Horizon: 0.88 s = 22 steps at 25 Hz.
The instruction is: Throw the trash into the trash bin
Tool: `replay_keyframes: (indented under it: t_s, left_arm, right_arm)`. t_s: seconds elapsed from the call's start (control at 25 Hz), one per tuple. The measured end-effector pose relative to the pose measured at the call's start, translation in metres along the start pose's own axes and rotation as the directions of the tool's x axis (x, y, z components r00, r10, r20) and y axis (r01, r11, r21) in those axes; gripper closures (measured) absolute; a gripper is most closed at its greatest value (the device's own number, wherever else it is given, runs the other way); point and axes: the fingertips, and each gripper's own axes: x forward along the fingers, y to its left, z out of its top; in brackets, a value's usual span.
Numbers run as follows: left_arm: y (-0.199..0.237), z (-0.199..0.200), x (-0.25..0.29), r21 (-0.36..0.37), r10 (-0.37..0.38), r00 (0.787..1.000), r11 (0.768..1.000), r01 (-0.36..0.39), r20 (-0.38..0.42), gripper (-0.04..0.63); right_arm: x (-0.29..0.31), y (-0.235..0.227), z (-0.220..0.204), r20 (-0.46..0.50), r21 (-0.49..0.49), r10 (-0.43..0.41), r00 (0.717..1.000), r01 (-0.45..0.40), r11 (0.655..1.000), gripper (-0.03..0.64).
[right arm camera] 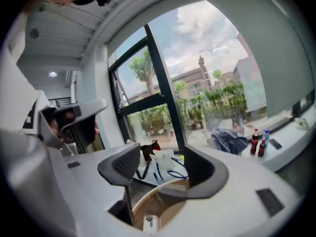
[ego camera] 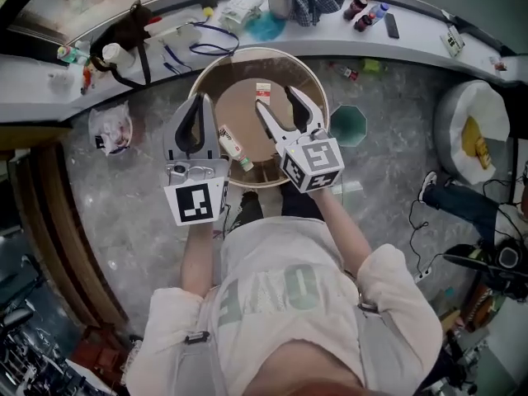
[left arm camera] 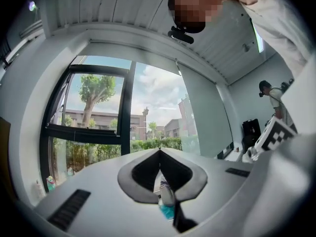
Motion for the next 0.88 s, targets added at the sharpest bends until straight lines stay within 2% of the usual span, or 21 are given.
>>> replay_keyframes:
  t_s: [0.12, 0.28, 0.36, 0.48, 0.56, 0.64, 0.72, 0.8, 0.88]
  left_arm:
    - [0.004, -0.051, 0.018, -0.048, -0.013, 0.998, 0.999, 0.010, -0.069, 0.584]
    - [0.013, -0.130, 0.033, -0.052, -0.007, 0.989, 0.999, 0.000, -0.147, 0.583]
    - [0.016, -0.169, 0.027, -0.065, -0.011, 0.982, 0.998, -0.001, -0.187, 0.583]
    - [0.023, -0.219, 0.006, -0.051, -0.022, 0.968, 0.999, 0.009, -0.250, 0.583]
    - [0.029, -0.241, -0.008, -0.056, -0.019, 0.958, 0.998, 0.003, -0.287, 0.583]
    - [0.034, -0.259, -0.020, -0.073, 0.000, 0.943, 0.997, -0.026, -0.333, 0.583]
    - [0.038, -0.272, -0.031, -0.073, 0.014, 0.930, 0.996, -0.043, -0.366, 0.583]
    - [0.040, -0.278, -0.037, -0.060, 0.012, 0.928, 0.998, -0.037, -0.373, 0.583]
    - [0.040, -0.278, -0.037, -0.058, 0.012, 0.930, 0.998, -0.036, -0.368, 0.583]
  right_arm:
    - [0.055, -0.032, -0.077, -0.163, 0.065, -0.097, 0.982, 0.109, 0.992, 0.342]
    - [0.118, -0.089, -0.191, -0.333, 0.138, -0.205, 0.920, 0.263, 0.955, 0.342]
    - [0.136, -0.116, -0.253, -0.431, 0.156, -0.252, 0.867, 0.347, 0.925, 0.341]
    - [0.146, -0.146, -0.329, -0.546, 0.077, -0.328, 0.771, 0.436, 0.897, 0.324]
    - [0.148, -0.156, -0.363, -0.600, 0.060, -0.347, 0.721, 0.472, 0.879, 0.319]
    - [0.149, -0.160, -0.386, -0.638, 0.062, -0.350, 0.686, 0.499, 0.864, 0.318]
    - [0.152, -0.163, -0.399, -0.656, 0.044, -0.360, 0.663, 0.510, 0.859, 0.318]
    - [0.157, -0.165, -0.410, -0.667, 0.015, -0.372, 0.646, 0.510, 0.860, 0.318]
    - [0.157, -0.168, -0.421, -0.686, 0.015, -0.380, 0.621, 0.533, 0.846, 0.318]
